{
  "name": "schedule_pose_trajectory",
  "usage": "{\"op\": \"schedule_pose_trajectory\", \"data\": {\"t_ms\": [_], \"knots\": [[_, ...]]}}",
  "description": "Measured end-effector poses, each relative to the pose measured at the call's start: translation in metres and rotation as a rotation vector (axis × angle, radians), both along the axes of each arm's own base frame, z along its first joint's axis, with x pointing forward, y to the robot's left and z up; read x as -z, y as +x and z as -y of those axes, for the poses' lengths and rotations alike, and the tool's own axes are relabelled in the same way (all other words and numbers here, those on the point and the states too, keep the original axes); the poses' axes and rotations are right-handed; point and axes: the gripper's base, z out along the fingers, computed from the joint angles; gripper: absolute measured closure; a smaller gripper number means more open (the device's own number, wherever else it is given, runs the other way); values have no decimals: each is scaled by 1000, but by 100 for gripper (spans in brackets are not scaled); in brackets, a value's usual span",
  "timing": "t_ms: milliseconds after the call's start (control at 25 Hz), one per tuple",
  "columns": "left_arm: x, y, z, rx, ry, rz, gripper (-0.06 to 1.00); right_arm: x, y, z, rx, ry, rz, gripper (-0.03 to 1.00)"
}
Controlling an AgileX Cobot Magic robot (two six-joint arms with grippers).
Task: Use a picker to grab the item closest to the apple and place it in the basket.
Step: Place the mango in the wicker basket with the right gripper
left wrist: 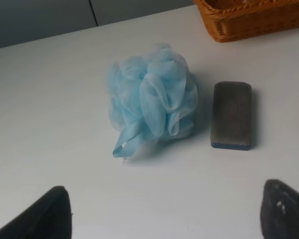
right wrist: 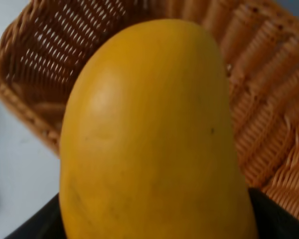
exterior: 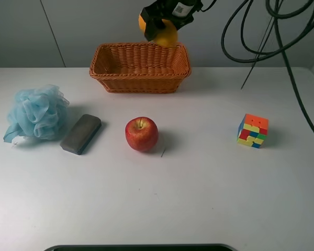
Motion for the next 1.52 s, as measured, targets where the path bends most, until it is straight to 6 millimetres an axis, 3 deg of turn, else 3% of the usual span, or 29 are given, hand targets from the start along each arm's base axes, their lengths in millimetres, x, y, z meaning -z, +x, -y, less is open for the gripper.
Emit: {"op": "schedule_pose_trajectory", "data": {"t_ms": [280, 440, 640, 920, 1080, 1320, 1440, 1520], "knots": [[0, 0, 0, 0, 0, 0, 22, 54, 33, -13, 47, 37, 78, 48], [0, 0, 0, 0, 0, 0, 22, 81, 40, -15, 60, 33, 76, 48], [0, 0, 0, 0, 0, 0, 22, 98, 43, -16, 65, 27, 65, 48], [0, 0, 0, 0, 0, 0, 22, 100, 44, -16, 68, 32, 66, 48], [0, 0, 0, 0, 0, 0, 22, 99, 44, -17, 71, 39, 73, 29], [0, 0, 0, 0, 0, 0, 22, 98, 44, -17, 71, 38, 66, 27], [0, 0, 0, 0, 0, 0, 22, 89, 39, -16, 58, 33, 30, 27], [0, 0, 0, 0, 0, 0, 22, 73, 33, -15, 45, 31, 10, 27]]}}
